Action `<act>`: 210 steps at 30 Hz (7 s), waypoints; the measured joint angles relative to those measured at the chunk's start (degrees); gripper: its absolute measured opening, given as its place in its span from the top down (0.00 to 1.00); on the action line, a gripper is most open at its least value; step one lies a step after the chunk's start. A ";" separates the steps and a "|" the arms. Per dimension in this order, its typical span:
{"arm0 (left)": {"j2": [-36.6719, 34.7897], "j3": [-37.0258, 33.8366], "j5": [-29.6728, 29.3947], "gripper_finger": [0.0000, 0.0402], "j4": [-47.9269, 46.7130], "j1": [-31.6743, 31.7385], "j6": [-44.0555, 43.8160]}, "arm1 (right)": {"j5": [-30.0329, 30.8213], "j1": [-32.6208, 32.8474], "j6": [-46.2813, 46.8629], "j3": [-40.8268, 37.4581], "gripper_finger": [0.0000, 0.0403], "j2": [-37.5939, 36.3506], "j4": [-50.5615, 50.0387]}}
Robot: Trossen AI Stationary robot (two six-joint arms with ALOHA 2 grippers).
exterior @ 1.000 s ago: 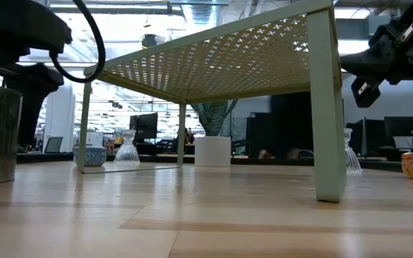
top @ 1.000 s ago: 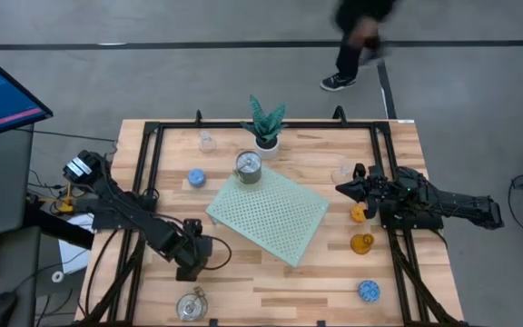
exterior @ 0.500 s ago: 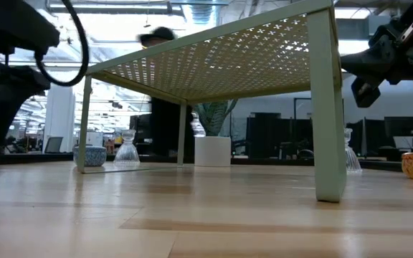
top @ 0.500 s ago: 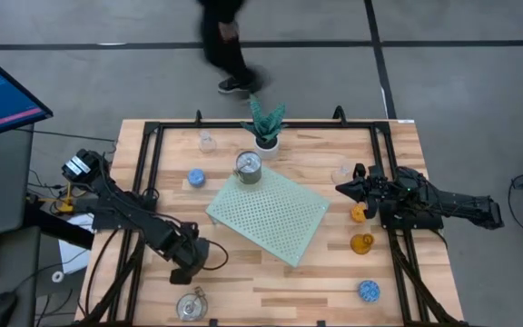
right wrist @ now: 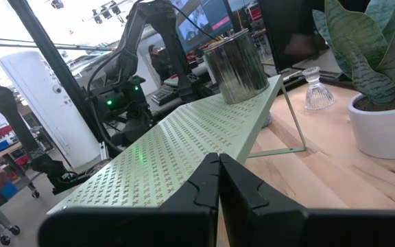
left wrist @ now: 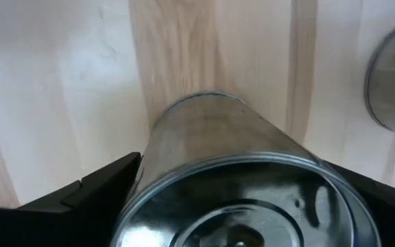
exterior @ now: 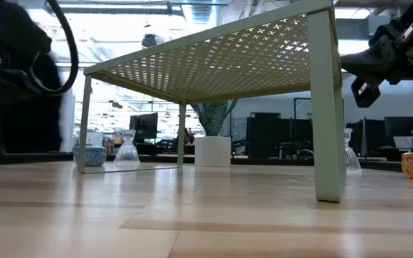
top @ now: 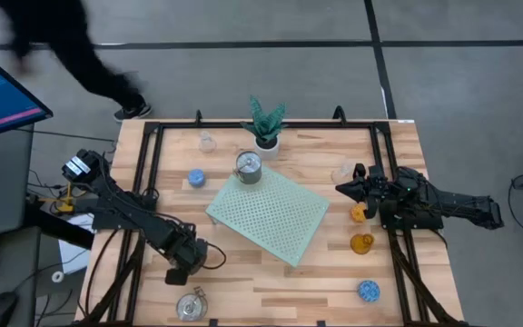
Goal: Pick & Place candle stick holders
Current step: Put the left silver scented candle on the shelf
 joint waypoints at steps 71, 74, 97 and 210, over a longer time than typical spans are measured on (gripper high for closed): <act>-4.03 32.42 -13.41 0.12 -19.87 37.75 -5.24 | 0.00 0.02 0.00 -0.01 1.00 0.00 0.01; -2.03 33.10 -13.35 0.12 -19.93 37.97 -5.34 | 0.00 0.01 0.00 0.01 1.00 0.00 -0.01; -0.26 34.18 -12.79 0.12 -18.60 38.42 -10.70 | 0.00 0.00 -0.02 0.01 1.00 -0.02 0.01; -7.50 25.81 -18.79 0.99 -12.18 29.38 -5.24 | 0.00 0.01 -0.01 -0.01 1.00 -0.04 -0.01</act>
